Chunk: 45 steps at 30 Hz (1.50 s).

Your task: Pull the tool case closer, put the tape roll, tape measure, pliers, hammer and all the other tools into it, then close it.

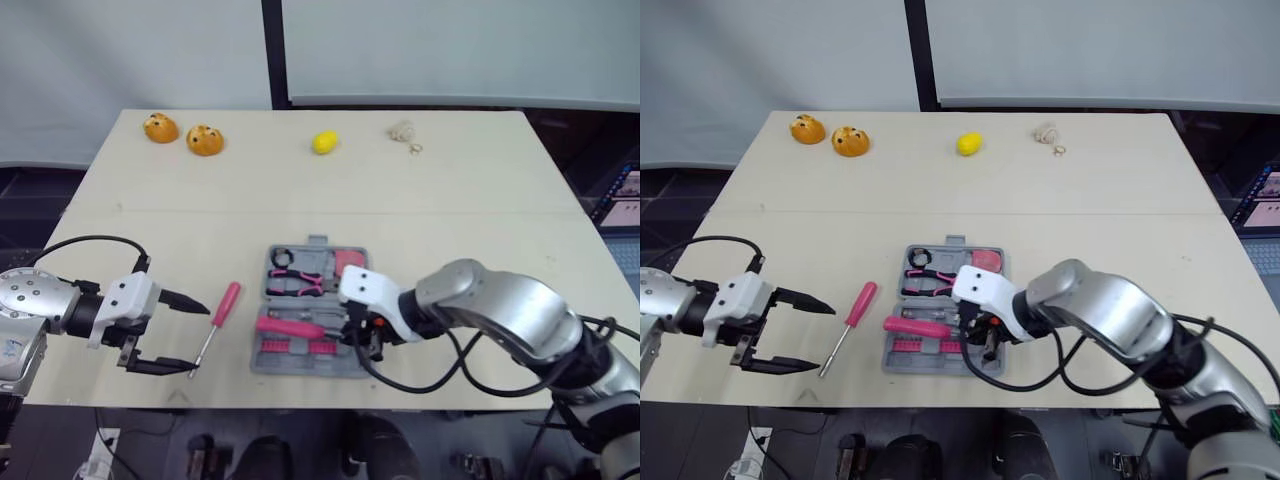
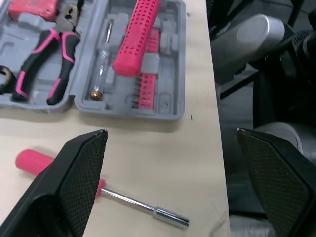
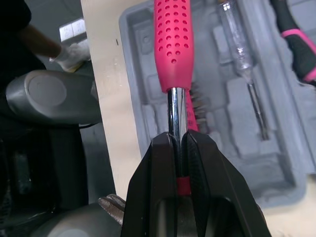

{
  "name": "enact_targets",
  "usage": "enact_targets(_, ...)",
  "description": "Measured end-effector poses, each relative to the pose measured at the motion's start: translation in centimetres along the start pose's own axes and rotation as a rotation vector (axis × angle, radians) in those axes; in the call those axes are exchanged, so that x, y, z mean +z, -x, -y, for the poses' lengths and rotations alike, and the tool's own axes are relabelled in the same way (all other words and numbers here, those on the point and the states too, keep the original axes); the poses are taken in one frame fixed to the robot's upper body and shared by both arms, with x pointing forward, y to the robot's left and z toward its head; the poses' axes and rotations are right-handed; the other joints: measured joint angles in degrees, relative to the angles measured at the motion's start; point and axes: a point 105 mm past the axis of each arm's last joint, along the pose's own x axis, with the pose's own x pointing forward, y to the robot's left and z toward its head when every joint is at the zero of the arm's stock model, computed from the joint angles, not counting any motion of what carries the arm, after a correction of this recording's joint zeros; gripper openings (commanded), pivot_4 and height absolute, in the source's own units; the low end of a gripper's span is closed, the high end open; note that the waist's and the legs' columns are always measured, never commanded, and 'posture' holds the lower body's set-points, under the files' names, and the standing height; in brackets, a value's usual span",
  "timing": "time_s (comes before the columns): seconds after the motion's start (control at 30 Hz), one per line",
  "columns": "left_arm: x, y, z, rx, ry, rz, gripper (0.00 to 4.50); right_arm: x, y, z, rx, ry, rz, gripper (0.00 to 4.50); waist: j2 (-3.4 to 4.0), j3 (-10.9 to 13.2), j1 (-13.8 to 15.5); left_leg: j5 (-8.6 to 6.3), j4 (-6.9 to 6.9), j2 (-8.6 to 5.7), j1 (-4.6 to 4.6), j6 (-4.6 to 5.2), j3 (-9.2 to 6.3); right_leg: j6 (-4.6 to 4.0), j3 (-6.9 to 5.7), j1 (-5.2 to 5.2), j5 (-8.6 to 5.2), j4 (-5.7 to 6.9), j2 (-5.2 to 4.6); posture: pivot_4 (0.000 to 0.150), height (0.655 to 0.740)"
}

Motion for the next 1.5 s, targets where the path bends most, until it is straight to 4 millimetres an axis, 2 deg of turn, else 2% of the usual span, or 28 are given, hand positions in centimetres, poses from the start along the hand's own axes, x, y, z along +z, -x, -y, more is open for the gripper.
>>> enact_targets(0.1, -0.6, -0.2, -0.4, 0.006, -0.005, -0.015, 4.50, 0.6, -1.2, 0.8, -0.028, 0.029, -0.053, 0.07, 0.00, 0.0, -0.1, 0.02, 0.01, -0.02, -0.02, -0.02, 0.00, 0.00, -0.01, -0.04, 0.00, 0.04, 0.00, 0.150, 0.7292)
enact_targets(0.27, -1.5, -0.4, -0.7, 0.016, 0.007, -0.026, 4.50, -0.2, -2.1, 2.1, -0.072, 0.071, -0.155, 0.07, 0.01, 0.0, -0.1, 0.06, 0.02, -0.04, -0.05, -0.10, 0.02, 0.05, -0.02, -0.04, 0.03, 0.12, 0.00, 0.150, 0.7292)
enact_targets(0.9, -0.9, -1.3, -1.1, 0.040, -0.023, -0.005, 4.50, 0.5, -3.7, 2.9, -0.052, 0.154, -0.198, 0.07, 0.01, 0.0, -0.3, 0.08, 0.02, -0.03, -0.03, -0.12, 0.03, 0.07, -0.02, -0.03, 0.04, 0.15, 0.00, 0.150, 0.7292)
enact_targets(1.0, -0.8, -1.4, -1.1, 0.047, -0.016, 0.002, 4.50, 0.7, -3.7, 3.1, -0.058, 0.170, -0.190, 1.31, 0.01, 0.0, -0.2, 0.08, 0.02, -0.03, -0.03, -0.12, 0.03, 0.07, -0.02, -0.03, 0.04, 0.16, 0.00, 0.150, 0.7292)
enact_targets(1.1, -0.3, -1.6, -1.1, 0.044, -0.028, 0.010, 4.50, 0.8, -3.9, 3.2, -0.068, 0.210, -0.164, 2.77, 0.01, 0.0, -0.2, 0.08, 0.02, -0.04, -0.04, -0.12, 0.03, 0.07, -0.02, -0.01, 0.04, 0.15, 0.00, 0.150, 0.7292)
enact_targets(1.13, -0.3, -1.6, -1.1, 0.044, -0.027, 0.011, 4.50, 0.7, -3.9, 3.2, -0.071, 0.219, -0.157, 3.40, 0.01, 0.0, -0.1, 0.08, 0.02, -0.04, -0.04, -0.12, 0.03, 0.08, -0.03, -0.01, 0.05, 0.15, 0.00, 0.150, 0.7292)
enact_targets(1.2, -0.3, -1.6, -1.1, 0.044, -0.020, 0.013, 4.50, 0.6, -3.2, 3.3, -0.073, 0.202, -0.141, 4.29, 0.01, 0.0, -0.1, 0.08, 0.02, -0.04, -0.05, -0.12, 0.03, 0.09, -0.03, -0.01, 0.05, 0.14, 0.00, 0.150, 0.7292)
enact_targets(1.33, -0.2, -1.7, -1.1, 0.047, -0.009, 0.017, 4.50, 1.0, -1.5, 3.6, -0.079, 0.141, -0.031, 4.41, -0.02, 0.0, 0.0, 0.07, 0.03, -0.04, -0.02, -0.11, 0.01, 0.10, -0.05, 0.05, 0.06, 0.12, 0.00, 0.150, 0.7292)
enact_targets(1.5, 0.2, -1.7, -1.5, 0.057, -0.021, 0.032, 4.50, 1.4, -3.7, 3.1, -0.044, 0.086, 0.274, 4.41, -0.05, 0.0, -0.1, 0.08, 0.02, -0.04, 0.00, -0.13, 0.07, 0.10, -0.02, 0.06, 0.06, 0.15, 0.02, 0.150, 0.7292)
